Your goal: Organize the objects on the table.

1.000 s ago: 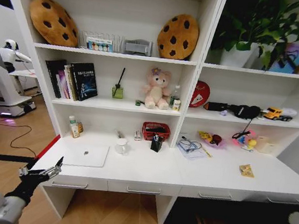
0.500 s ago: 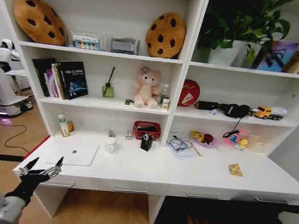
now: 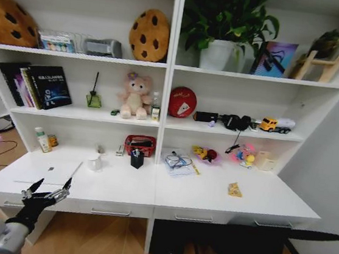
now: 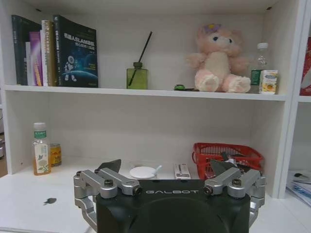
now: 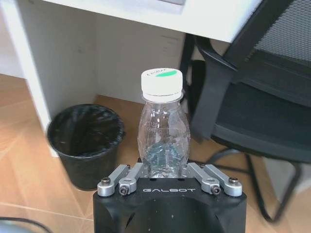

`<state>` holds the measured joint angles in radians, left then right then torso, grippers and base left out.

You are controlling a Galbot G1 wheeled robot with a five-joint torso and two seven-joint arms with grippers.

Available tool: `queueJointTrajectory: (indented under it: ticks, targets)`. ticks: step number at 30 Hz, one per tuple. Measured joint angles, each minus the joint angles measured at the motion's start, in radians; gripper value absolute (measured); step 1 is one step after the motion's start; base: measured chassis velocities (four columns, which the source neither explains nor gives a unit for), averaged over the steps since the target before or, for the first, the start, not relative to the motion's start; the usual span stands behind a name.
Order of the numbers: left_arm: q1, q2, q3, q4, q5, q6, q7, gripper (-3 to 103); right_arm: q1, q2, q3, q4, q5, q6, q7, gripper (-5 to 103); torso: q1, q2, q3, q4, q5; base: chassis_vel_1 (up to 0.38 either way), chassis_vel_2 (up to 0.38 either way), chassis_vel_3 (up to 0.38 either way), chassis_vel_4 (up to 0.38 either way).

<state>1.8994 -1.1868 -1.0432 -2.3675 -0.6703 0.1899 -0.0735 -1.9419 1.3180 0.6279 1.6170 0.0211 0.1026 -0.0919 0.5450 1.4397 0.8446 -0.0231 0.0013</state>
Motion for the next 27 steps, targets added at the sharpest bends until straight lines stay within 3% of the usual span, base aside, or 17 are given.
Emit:
queueJointTrajectory:
  ticks: [1,2,4,7,8,9,15,17,27]
  targets:
    - [0.0,0.0,0.0,0.0,0.0,0.0,0.0,100,0.0,0.0,0.0,0.0,0.0,0.0,0.0,25,0.0,0.0,0.0,0.0,0.0,-0.184,-0.205,0.215,0.226]
    - [0.0,0.0,0.0,0.0,0.0,0.0,0.0,100,0.012,-0.001,-0.003,-0.01,-0.017,0.027,-0.052,25,0.0,0.0,0.0,-0.0004,-0.0023,-0.071,-0.205,0.139,0.108]
    - [0.0,0.0,0.0,0.0,0.0,0.0,0.0,100,0.062,-0.01,-0.018,-0.048,-0.071,0.078,-0.166,25,0.0,0.0,0.0,-0.0009,-0.0002,-0.036,-0.084,0.087,-0.026]
    - [0.0,0.0,0.0,0.0,0.0,0.0,0.0,100,0.087,-0.013,-0.023,-0.066,-0.09,0.089,-0.194,25,0.0,0.0,0.0,-0.0009,-0.001,-0.009,0.005,0.012,-0.074]
    - [0.0,0.0,0.0,0.0,0.0,0.0,0.0,100,0.129,-0.014,-0.029,-0.095,-0.113,0.096,-0.223,25,0.0,0.0,0.0,-0.0007,-0.0025,-0.002,0.026,-0.034,-0.056]
    - [0.0,0.0,0.0,0.0,0.0,0.0,-0.001,100,0.179,-0.011,-0.033,-0.125,-0.141,0.096,-0.254,25,0.0,0.0,0.0,-0.0002,-0.0016,0.041,0.094,-0.069,-0.085]
    - [0.0,0.0,0.0,0.0,0.0,0.0,-0.001,100,0.312,-0.001,-0.059,-0.2,-0.185,0.056,-0.294,25,0.0,0.0,0.0,0.0002,-0.0016,0.032,0.036,-0.029,-0.039]
    - [0.0,0.0,0.0,0.0,0.0,0.0,-0.001,100,0.375,0.013,-0.08,-0.248,-0.191,0.031,-0.298,25,0.0,0.0,0.0,-0.0009,-0.0014,0.0,0.0,0.0,0.0]
    - [0.0,0.0,0.0,0.0,0.0,0.0,-0.001,100,0.573,0.06,-0.184,-0.423,-0.226,0.018,-0.347,24,0.0,0.0,0.0,-0.0004,-0.0014,0.0,0.0,0.0,0.0]
